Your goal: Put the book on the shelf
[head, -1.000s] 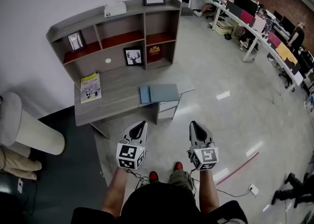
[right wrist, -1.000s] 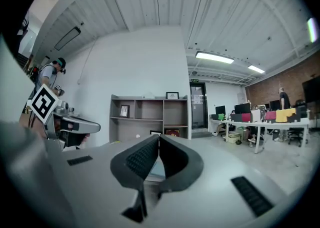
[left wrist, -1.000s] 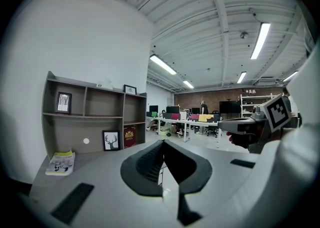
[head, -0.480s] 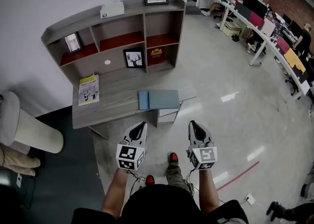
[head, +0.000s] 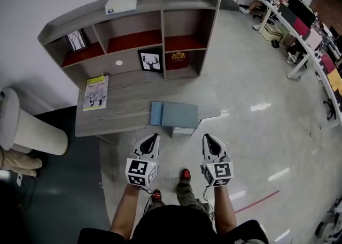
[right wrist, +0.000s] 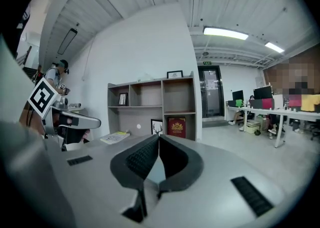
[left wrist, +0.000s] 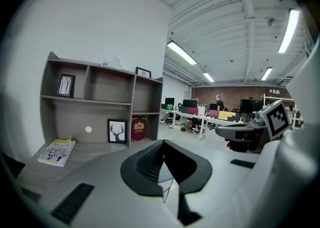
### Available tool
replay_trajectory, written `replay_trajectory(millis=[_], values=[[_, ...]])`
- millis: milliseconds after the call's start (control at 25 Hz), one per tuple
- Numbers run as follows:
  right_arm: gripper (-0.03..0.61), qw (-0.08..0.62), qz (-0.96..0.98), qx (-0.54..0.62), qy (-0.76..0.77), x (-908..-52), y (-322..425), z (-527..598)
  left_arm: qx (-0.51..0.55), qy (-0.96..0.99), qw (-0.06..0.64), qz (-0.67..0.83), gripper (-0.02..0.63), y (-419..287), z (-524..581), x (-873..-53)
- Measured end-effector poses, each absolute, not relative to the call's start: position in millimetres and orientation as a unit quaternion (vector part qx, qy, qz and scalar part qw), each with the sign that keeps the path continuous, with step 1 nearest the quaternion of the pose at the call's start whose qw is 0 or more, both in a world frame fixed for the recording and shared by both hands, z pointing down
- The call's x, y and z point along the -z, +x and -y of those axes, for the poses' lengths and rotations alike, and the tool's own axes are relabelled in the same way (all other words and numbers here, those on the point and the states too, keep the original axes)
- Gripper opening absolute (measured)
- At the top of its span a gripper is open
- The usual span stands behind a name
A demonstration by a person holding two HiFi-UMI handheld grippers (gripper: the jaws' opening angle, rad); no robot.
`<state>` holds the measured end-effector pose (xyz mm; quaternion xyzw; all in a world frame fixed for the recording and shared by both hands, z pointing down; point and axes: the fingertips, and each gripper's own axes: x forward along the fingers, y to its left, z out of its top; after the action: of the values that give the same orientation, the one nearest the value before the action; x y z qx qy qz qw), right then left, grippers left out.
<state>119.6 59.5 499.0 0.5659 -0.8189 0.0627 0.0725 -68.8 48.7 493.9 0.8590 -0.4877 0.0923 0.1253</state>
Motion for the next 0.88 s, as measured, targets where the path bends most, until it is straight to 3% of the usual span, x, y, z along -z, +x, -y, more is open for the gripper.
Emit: replay_trajectory(millis=[880], values=[[0.029,0.123,0.829,-0.129,0.530,-644,136,28,-0.156,0.824,0.189,0.511,0.008,-41,19,-632]])
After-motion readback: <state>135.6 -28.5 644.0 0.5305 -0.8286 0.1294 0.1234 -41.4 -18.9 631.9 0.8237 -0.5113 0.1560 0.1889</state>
